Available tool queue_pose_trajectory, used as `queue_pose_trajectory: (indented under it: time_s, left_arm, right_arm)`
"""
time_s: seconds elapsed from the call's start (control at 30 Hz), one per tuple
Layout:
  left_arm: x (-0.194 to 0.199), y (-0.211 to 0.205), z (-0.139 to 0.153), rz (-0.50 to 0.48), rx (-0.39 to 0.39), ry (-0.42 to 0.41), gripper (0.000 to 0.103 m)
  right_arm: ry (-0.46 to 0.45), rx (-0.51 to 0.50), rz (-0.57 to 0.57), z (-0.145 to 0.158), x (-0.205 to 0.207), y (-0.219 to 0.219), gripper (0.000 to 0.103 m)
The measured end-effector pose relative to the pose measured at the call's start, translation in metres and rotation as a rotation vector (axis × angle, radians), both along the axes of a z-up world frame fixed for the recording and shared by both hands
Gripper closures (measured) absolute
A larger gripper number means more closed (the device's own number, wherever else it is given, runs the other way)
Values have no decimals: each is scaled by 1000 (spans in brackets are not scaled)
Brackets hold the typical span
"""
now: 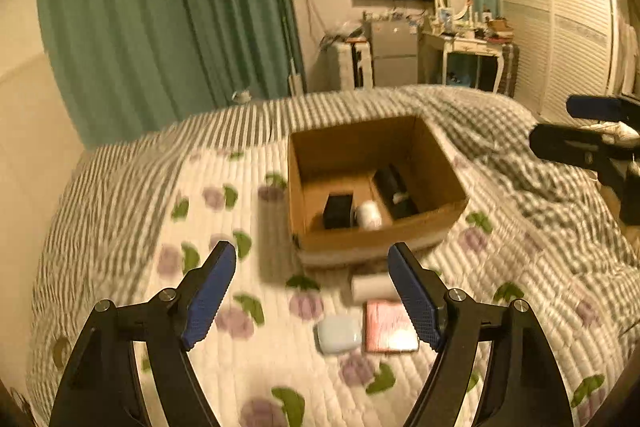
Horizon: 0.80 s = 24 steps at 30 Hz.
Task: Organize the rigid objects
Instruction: 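Grasp the light-blue earbud case with left tool while right tool grasps the white adapter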
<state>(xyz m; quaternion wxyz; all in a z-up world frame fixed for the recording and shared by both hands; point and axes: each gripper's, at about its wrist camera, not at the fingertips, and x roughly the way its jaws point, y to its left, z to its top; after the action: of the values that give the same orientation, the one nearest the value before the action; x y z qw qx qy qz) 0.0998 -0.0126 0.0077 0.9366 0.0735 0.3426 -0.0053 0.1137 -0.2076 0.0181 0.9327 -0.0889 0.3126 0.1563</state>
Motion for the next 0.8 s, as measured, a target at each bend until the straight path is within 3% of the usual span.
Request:
queue_pose_trajectory:
  time_s: [0.17, 0.4, 0.63, 0.7, 0.8]
  left_arm:
    - [1, 0, -44, 20, 4, 69, 22]
    - [24, 1, -113, 50, -35, 239, 22]
    - [43, -5, -159, 87, -1, 343, 24]
    - [44, -2, -165, 90, -34, 351, 25]
    - [46, -2, -167, 68, -72, 361, 37]
  right_arm:
    - [122, -21, 22, -61, 7, 1, 11]
    - [272, -77, 37, -139, 33, 3, 11]
    - [385, -7, 34, -179, 54, -6, 11]
    - [421, -9, 38, -190, 56, -6, 11]
    - [434, -18, 46, -195, 56, -3, 11]
